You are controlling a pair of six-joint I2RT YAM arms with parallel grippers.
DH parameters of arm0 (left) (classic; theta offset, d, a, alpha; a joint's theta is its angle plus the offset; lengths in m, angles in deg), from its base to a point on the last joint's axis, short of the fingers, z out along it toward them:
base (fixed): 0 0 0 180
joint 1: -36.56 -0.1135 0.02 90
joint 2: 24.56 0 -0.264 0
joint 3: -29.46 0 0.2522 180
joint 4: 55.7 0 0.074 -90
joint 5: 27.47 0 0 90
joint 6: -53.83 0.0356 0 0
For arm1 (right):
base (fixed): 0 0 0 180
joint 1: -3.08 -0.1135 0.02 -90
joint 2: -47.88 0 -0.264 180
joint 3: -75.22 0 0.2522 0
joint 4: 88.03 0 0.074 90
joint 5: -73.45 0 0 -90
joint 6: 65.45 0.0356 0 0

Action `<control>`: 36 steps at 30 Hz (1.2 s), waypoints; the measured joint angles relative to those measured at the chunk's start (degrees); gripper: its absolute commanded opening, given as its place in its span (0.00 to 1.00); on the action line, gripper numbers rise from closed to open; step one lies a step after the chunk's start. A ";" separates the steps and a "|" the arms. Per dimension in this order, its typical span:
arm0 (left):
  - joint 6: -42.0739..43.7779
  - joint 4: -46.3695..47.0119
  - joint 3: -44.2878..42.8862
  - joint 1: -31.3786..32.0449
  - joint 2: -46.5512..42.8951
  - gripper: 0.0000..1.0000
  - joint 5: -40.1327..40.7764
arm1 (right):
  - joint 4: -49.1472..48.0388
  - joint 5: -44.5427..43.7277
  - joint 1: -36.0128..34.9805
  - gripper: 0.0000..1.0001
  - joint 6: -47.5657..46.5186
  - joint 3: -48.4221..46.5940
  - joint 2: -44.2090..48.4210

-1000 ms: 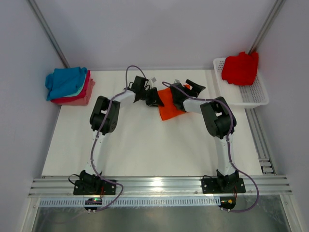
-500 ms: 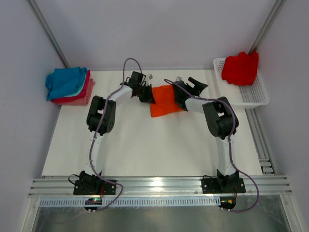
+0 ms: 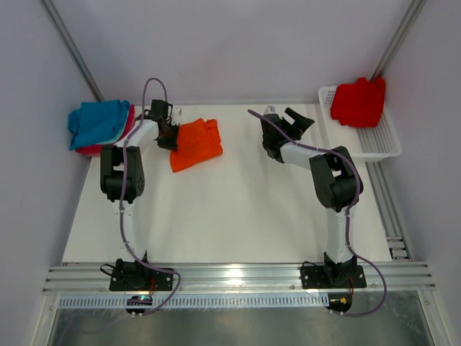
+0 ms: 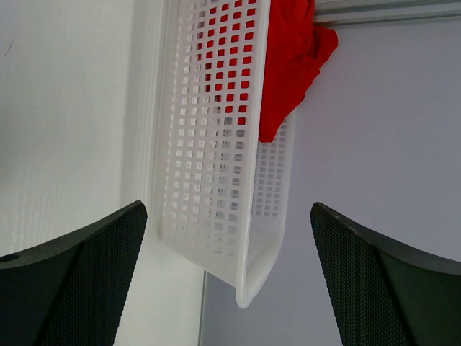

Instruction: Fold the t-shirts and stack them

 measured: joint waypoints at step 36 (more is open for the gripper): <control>35.41 -3.91 -18.93 -7.78 -3.15 0.00 34.45 | 0.83 0.02 0.00 0.99 0.90 0.44 0.00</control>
